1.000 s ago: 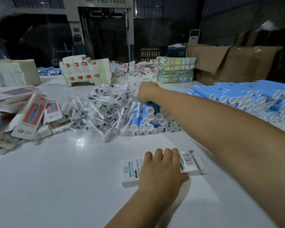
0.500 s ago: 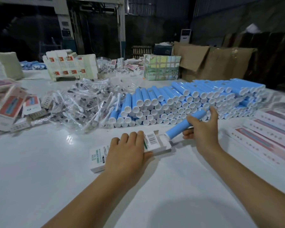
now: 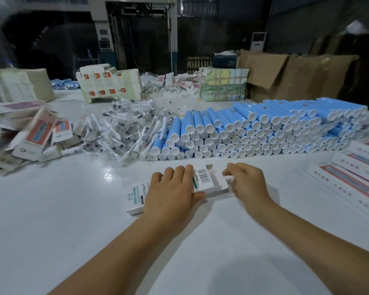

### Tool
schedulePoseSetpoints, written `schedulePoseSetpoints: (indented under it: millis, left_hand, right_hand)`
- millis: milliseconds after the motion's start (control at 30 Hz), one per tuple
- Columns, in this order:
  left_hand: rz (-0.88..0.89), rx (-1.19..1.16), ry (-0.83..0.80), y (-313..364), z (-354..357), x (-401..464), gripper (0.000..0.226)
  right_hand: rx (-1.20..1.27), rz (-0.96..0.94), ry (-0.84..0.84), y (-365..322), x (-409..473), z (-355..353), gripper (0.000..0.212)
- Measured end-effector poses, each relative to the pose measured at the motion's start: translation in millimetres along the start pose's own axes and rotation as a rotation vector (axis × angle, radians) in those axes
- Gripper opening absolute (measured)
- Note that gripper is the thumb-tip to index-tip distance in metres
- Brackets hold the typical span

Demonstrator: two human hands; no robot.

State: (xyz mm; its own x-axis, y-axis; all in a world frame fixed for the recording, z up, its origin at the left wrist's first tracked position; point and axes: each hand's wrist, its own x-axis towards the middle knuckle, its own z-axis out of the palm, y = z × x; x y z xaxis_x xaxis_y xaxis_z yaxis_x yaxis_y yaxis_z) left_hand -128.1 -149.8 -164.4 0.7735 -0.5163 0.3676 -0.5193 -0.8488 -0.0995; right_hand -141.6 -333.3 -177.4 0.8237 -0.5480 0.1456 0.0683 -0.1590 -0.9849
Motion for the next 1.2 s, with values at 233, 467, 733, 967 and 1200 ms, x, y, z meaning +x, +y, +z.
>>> schedulePoseSetpoints:
  millis: [233, 467, 733, 967, 1200]
  left_hand:
    - [0.039, -0.038, -0.027, 0.0, 2.3, -1.4, 0.067]
    - [0.059, -0.076, -0.063, -0.8, 3.3, 1.5, 0.062]
    - [0.098, -0.081, -0.113, -0.7, 1.1, 5.2, 0.061]
    - [0.095, -0.085, -0.112, -2.5, 7.9, 8.7, 0.072]
    - [0.089, -0.018, -0.096, -4.8, 3.3, 2.4, 0.071]
  right_hand:
    - [0.157, 0.116, 0.047, -4.8, 7.3, -6.3, 0.027]
    - [-0.13, -0.218, -0.168, -75.4, 15.9, 43.8, 0.026]
    - [-0.929, -0.479, -0.329, -143.3, 95.8, 157.7, 0.027]
    - [-1.196, -0.284, -0.326, -124.5, 135.3, 203.6, 0.021]
    - [-0.991, -0.312, -0.185, -119.2, 133.2, 201.4, 0.016]
